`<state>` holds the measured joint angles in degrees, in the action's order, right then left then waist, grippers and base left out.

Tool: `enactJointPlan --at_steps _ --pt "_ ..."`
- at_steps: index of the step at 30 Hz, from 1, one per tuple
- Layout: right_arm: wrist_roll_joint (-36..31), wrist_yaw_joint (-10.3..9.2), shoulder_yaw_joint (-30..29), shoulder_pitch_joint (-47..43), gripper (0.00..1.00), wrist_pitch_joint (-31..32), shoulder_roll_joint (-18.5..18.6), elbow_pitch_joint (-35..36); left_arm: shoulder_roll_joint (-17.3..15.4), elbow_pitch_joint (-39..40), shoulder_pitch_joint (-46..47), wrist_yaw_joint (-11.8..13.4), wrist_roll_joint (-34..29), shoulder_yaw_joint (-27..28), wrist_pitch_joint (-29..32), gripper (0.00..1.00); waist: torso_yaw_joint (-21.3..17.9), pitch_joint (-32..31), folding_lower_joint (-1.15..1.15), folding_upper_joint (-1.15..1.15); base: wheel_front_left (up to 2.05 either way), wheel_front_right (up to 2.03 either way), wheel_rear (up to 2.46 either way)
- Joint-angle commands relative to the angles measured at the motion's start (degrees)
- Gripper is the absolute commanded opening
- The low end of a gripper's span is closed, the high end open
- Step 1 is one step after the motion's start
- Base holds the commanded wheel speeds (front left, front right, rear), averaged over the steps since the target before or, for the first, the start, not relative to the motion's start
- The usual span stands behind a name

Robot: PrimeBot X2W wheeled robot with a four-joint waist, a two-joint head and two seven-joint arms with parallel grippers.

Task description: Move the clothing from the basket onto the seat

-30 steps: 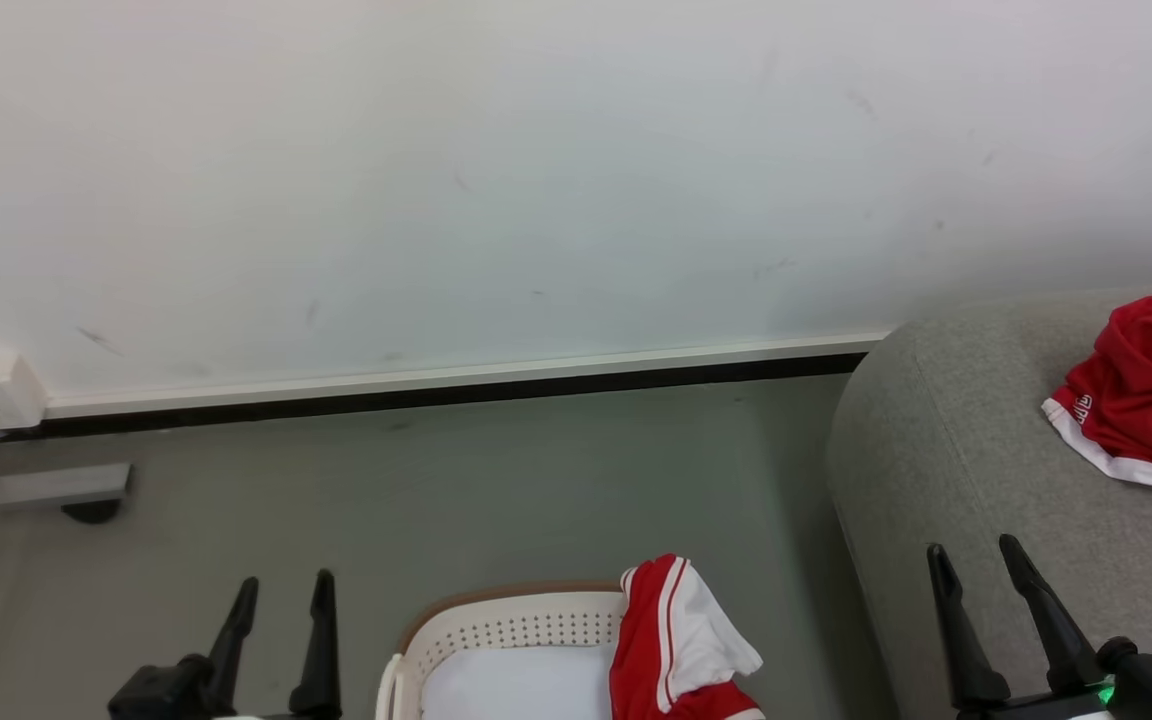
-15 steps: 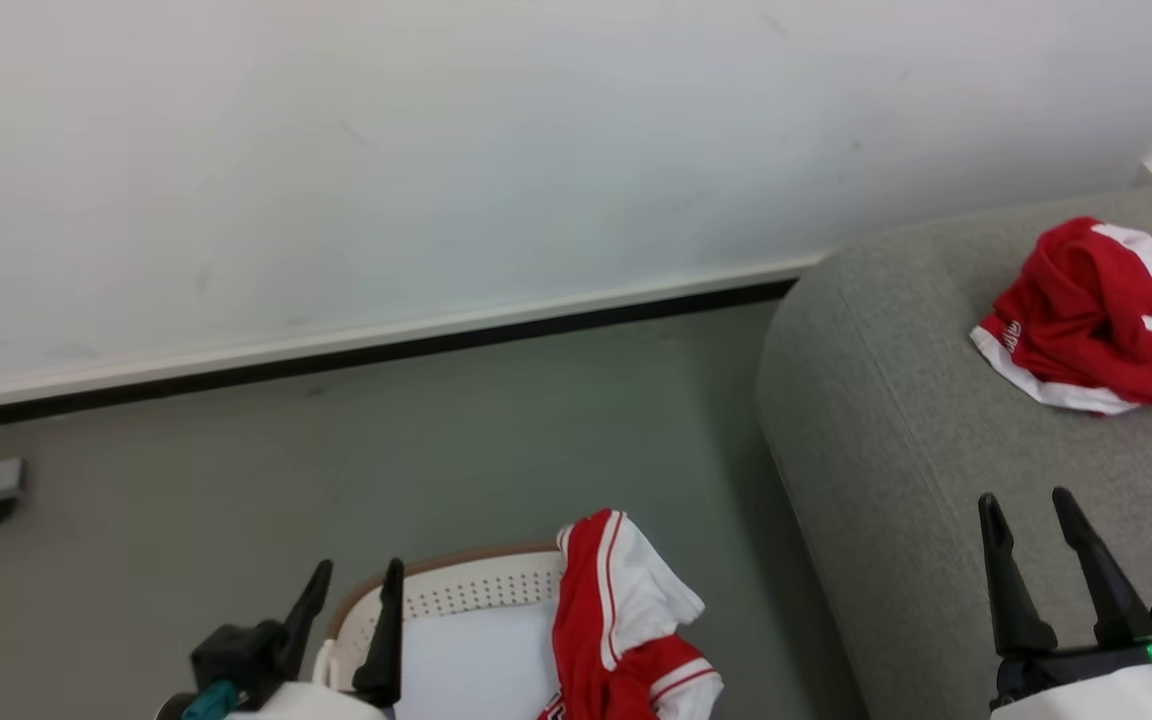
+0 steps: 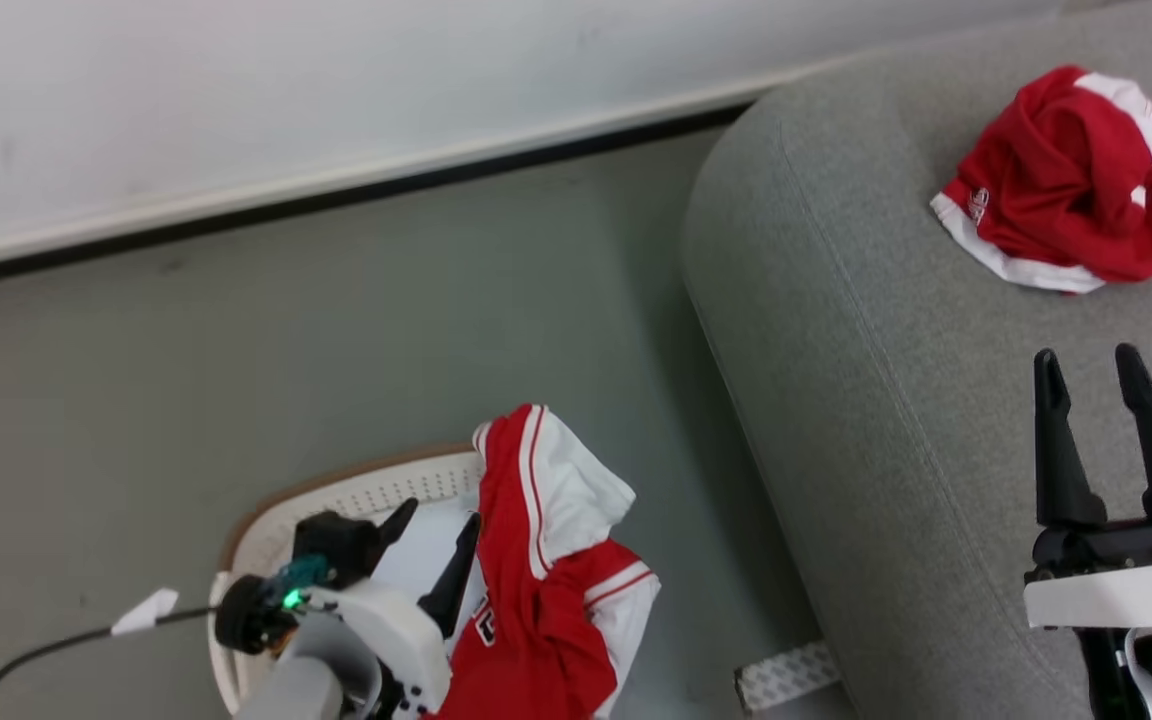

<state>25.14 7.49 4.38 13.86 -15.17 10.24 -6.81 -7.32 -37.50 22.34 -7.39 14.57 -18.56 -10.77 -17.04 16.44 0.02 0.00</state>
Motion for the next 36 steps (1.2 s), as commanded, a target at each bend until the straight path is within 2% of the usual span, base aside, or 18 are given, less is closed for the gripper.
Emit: enactJointPlan --at_steps 1,8,14,20,25,36 --pt "0.21 0.00 -0.43 1.07 1.00 0.04 0.07 0.45 -1.05 -1.04 1.94 -0.06 0.99 -1.30 0.46 1.00 -1.94 4.14 -0.02 0.00 0.00 0.00 0.00" --pt "-0.88 0.00 -2.23 3.47 1.00 0.04 1.05 1.96 -3.32 -7.83 8.89 -0.01 7.65 -11.65 4.94 1.00 -3.37 10.85 -0.02 0.00 0.00 0.00 0.00" --pt "-1.13 0.00 -4.40 5.78 1.00 0.04 0.12 3.67 -5.46 -11.75 13.56 -0.02 14.56 -20.21 10.06 1.00 -5.16 15.67 -0.02 0.00 0.00 0.00 0.00" --pt "-2.10 0.00 -5.18 7.35 1.00 0.04 -1.54 5.89 -7.50 -14.03 17.07 -0.02 21.24 -26.29 15.60 1.00 -7.30 19.42 -0.02 0.00 0.00 0.00 0.00" --pt "-1.95 0.00 -4.80 8.17 1.00 0.05 -3.16 7.48 -9.42 -15.26 19.89 -0.02 25.01 -29.56 18.25 1.00 -9.22 22.39 -0.02 0.00 0.00 0.00 0.00" --pt "-1.99 0.00 -3.42 9.39 1.00 0.05 -5.70 7.67 -11.40 -16.04 24.99 -0.02 31.55 -35.84 22.33 1.00 -12.31 26.31 -0.02 0.00 0.00 0.00 0.00"
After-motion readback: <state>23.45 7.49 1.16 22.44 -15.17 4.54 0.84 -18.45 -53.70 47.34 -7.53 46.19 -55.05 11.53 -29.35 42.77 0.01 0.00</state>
